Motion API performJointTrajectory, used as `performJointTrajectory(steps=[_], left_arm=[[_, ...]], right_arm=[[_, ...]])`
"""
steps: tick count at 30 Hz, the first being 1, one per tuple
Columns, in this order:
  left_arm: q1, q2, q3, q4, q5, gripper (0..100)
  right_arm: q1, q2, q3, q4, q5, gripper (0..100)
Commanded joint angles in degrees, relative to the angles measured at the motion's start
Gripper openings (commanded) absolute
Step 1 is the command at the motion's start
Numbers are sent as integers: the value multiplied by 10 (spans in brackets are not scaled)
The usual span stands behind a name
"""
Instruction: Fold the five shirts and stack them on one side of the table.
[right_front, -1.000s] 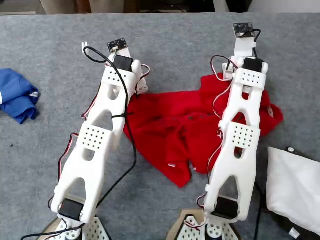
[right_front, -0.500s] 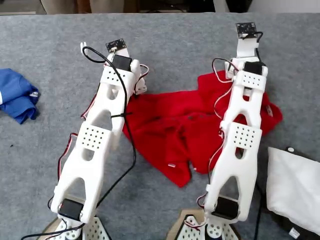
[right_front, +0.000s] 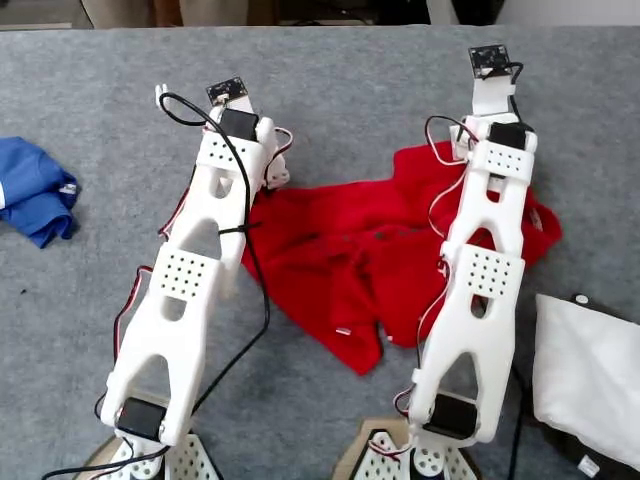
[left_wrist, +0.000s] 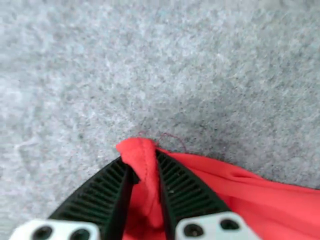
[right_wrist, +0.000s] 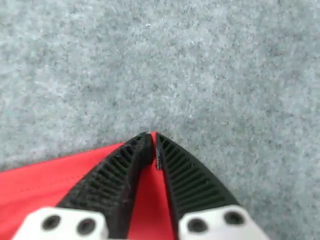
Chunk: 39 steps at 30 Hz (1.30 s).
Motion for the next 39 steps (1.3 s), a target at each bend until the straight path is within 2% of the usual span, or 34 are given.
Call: performJointTrajectory(steps=[1, 7, 11, 19, 27, 33, 39], left_arm=[[-22, -2, -8, 8, -2, 19], [-22, -2, -10, 8, -2, 19], [-25, -6, -13, 9, -2, 19], [-26, -49, -132, 30, -40, 19], [-56, -258, -123, 31, -41, 19], [-87, -403, -120, 32, -42, 19], [-103, -548, -97, 32, -125, 19]], right_arm=[[0, -3, -33, 38, 5, 4], [0, -5, -116, 130, 8, 5], [-1, -7, -229, 208, 5, 5], [-6, -173, -222, 287, -4, 5], [-2, -396, -221, 362, -3, 5], [-1, -562, -221, 364, 0, 5], [0, -698, -219, 330, 2, 5]])
